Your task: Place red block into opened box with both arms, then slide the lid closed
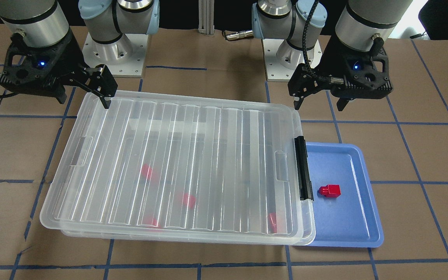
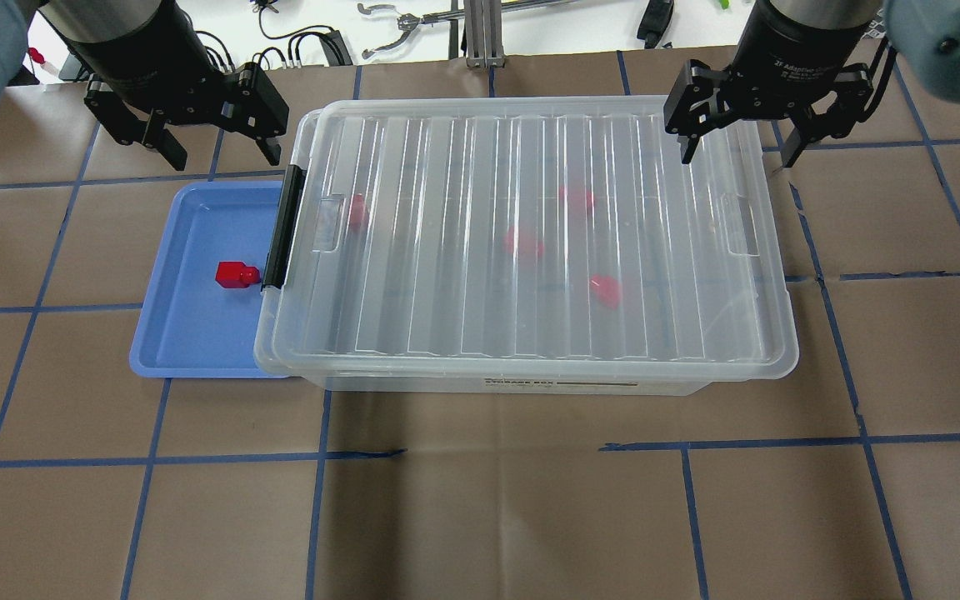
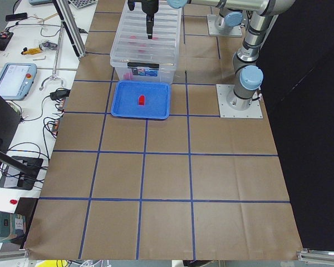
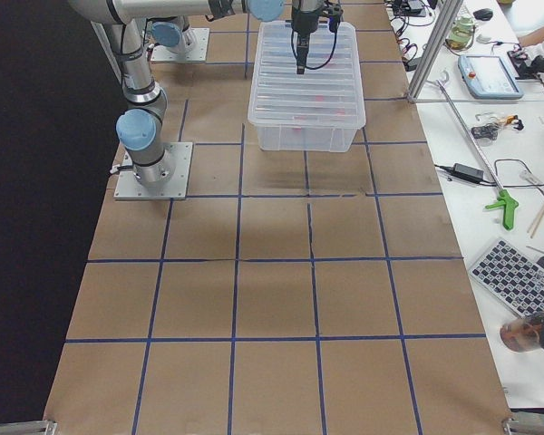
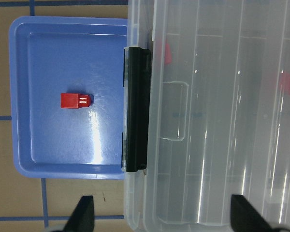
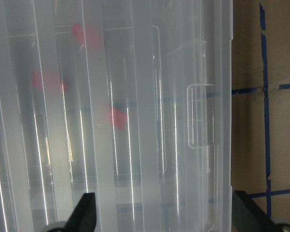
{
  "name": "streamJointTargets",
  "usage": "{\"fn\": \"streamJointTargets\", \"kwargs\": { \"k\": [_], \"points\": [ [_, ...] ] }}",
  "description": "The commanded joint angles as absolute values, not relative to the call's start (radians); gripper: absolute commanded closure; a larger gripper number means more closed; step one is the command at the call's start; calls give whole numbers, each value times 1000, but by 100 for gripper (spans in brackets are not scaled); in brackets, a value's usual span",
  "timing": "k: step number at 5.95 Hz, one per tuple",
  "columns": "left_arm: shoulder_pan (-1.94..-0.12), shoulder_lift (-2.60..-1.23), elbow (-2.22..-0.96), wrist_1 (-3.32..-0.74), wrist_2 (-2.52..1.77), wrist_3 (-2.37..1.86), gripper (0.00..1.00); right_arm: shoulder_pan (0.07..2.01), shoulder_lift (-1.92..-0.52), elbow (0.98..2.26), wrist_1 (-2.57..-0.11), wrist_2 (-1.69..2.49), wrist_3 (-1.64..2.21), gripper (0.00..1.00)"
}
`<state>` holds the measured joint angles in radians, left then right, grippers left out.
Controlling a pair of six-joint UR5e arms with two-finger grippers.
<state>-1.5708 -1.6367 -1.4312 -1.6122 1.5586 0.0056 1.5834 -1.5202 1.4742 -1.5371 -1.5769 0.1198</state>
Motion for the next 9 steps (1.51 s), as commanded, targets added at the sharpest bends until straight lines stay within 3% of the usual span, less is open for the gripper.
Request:
{"fn": "streamJointTargets", "kwargs": {
  "k": [1, 5, 7, 9],
  "points": [
    [-1571, -1640, -1431, -1612, 1559, 5, 2, 1585, -1520, 1474, -1537, -1577, 121, 0],
    [-1568, -1647, -1425, -1609, 1555, 6, 2, 1473, -1513, 1491, -1557, -1571, -62, 0],
    [-1568, -1651, -1424, -1594, 1552, 3, 2, 1361, -1506, 1586, -1618, -1559, -152, 0],
    [-1569, -1643, -1431, -1580, 1552, 5, 2, 1358, -1508, 1755, -1837, -1568, -152, 0]
  ]
}}
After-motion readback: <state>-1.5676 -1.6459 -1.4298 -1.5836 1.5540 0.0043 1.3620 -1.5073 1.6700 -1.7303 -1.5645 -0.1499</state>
